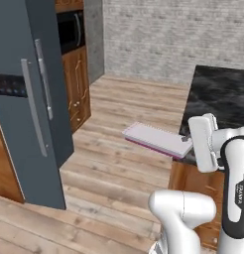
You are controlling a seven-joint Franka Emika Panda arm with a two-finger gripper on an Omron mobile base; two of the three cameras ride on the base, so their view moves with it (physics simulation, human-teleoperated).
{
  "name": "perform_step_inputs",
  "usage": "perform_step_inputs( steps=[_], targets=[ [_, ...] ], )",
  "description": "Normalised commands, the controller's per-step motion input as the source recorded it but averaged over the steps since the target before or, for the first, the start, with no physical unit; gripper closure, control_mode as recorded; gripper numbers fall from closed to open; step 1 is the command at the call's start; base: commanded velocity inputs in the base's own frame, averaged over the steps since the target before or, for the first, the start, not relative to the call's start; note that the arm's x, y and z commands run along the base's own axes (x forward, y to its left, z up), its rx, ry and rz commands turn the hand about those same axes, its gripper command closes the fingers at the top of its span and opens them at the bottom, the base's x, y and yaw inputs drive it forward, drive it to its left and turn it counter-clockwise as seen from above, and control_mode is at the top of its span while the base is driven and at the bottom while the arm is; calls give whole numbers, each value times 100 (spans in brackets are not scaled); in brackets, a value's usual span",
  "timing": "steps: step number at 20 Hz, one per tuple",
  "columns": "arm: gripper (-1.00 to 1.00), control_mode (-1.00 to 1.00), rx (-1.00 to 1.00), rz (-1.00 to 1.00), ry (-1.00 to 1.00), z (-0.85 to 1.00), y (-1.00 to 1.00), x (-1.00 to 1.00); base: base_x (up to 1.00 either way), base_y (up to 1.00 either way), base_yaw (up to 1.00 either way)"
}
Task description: The ice cube tray has been filled with water. Take the tray and place it in the freezer to make ice. Close the freezer door after placing the tray.
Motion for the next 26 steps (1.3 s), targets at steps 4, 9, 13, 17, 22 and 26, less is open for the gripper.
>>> perform_step_inputs(
  steps=[4, 9, 13, 17, 22, 26],
  targets=[
    [100, 100, 0, 0, 0, 0, 0, 0, 21, 77, -31],
    [100, 100, 0, 0, 0, 0, 0, 0, 20, 79, -30],
    [100, 100, 0, 0, 0, 0, 0, 0, 27, 76, -28],
    [100, 100, 0, 0, 0, 0, 0, 0, 41, 56, -26],
    [100, 100, 0, 0, 0, 0, 0, 0, 60, 15, -21],
    [100, 100, 0, 0, 0, 0, 0, 0, 77, 0, -13]
  ],
)
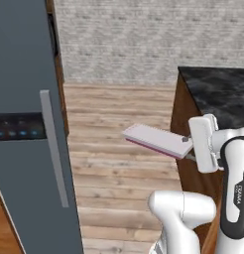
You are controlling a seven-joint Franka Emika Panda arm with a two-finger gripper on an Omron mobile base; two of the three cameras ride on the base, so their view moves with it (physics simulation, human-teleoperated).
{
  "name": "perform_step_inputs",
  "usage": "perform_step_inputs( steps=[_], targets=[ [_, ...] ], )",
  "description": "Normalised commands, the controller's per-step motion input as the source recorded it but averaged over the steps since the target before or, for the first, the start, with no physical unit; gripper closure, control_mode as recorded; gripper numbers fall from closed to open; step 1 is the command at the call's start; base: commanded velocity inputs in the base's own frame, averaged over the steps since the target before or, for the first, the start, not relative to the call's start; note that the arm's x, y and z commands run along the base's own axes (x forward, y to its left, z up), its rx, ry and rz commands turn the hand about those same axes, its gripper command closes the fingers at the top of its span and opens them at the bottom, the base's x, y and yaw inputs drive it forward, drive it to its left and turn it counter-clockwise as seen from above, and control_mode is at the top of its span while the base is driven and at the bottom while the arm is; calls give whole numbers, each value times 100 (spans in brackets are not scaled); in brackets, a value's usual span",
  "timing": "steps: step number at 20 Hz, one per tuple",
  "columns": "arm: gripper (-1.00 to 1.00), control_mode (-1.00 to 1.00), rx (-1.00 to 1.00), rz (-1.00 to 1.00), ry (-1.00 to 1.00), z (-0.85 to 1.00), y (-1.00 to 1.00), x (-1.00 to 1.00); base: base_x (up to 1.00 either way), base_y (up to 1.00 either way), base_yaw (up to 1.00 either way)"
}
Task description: The ice cube tray has been filled with water. Take the tray and place it in the freezer to make ice. Close the freezer door after placing the tray.
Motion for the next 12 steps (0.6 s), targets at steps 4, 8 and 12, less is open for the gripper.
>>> perform_step_inputs(
  steps=[4, 8, 12],
  targets=[
    [100, 100, 0, 0, 0, 0, 0, 0, 79, 2, -9],
    [100, 100, 0, 0, 0, 0, 0, 0, 85, 15, -3],
    [100, 100, 0, 0, 0, 0, 0, 0, 90, 17, 0]
  ],
)
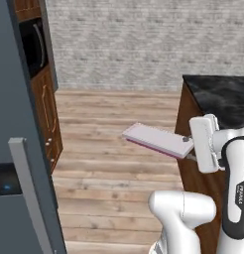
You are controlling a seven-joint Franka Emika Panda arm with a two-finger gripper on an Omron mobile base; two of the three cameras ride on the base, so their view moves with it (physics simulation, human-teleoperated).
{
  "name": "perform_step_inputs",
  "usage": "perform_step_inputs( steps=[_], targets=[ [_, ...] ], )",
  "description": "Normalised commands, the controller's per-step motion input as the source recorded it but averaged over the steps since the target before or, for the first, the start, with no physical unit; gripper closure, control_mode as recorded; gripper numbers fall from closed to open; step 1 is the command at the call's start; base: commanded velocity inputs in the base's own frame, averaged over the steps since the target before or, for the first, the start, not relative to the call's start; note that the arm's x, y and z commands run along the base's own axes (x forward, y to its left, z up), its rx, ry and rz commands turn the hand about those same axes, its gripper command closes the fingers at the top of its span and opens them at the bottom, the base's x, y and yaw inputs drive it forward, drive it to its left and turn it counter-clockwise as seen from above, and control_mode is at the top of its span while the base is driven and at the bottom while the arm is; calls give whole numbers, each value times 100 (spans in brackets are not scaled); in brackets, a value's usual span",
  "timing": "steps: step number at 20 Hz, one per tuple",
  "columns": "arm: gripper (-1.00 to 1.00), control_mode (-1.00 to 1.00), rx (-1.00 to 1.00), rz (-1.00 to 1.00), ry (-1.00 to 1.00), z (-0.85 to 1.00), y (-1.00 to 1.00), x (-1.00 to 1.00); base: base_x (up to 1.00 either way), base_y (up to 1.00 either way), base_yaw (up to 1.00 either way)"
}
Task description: The ice cube tray has been filled with water. Take the tray and place it in the freezer to make ice. Close the freezer door after placing the tray.
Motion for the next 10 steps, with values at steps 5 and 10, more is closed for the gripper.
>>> perform_step_inputs(
  steps=[5, 10],
  targets=[
    [100, 100, 0, 0, 0, 0, 0, 0, 99, 28, 1],
    [100, 100, 0, 0, 0, 0, 0, 0, 85, 18, 6]
  ],
)
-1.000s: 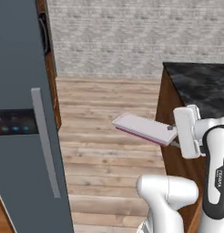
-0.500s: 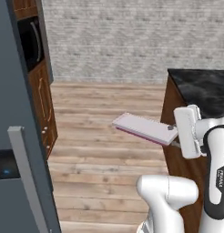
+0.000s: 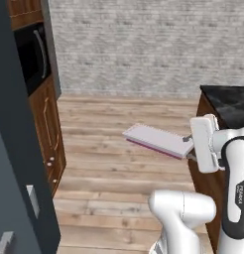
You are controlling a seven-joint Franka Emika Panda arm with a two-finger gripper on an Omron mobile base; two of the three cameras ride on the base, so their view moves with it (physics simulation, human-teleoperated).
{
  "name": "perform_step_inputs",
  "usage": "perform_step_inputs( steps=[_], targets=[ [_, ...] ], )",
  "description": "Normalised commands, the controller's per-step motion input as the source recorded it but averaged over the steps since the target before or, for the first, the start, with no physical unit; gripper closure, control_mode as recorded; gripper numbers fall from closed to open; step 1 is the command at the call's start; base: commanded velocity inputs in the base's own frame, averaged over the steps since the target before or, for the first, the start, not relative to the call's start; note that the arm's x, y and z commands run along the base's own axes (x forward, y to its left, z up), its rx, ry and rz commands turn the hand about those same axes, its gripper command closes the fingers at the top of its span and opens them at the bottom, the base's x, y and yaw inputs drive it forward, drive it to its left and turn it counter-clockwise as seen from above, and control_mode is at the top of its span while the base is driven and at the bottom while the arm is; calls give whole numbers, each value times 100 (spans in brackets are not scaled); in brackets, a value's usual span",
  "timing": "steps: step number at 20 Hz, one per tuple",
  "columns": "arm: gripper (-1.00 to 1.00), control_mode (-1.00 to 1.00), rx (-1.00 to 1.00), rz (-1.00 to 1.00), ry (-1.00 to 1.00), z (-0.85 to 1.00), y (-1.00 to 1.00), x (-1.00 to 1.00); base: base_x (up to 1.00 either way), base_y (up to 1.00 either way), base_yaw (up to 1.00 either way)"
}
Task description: The ice cube tray has been filled with water. Take the tray and place it in the freezer to make ice. Close the freezer door after placing the tray.
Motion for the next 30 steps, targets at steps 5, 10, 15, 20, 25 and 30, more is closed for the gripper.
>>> perform_step_inputs(
  steps=[5, 10, 15, 20, 25, 30],
  targets=[
    [100, 100, 0, 0, 0, 0, 0, 0, 76, 4, 24],
    [100, 100, 0, 0, 0, 0, 0, 0, 70, 8, 37],
    [100, 100, 0, 0, 0, 0, 0, 0, 31, 1, 51],
    [100, 100, 0, 0, 0, 0, 0, 0, 23, 0, 57],
    [100, 100, 0, 0, 0, 0, 0, 0, 10, 0, 57],
    [100, 100, 0, 0, 0, 0, 0, 0, 2, 0, 55]
  ],
)
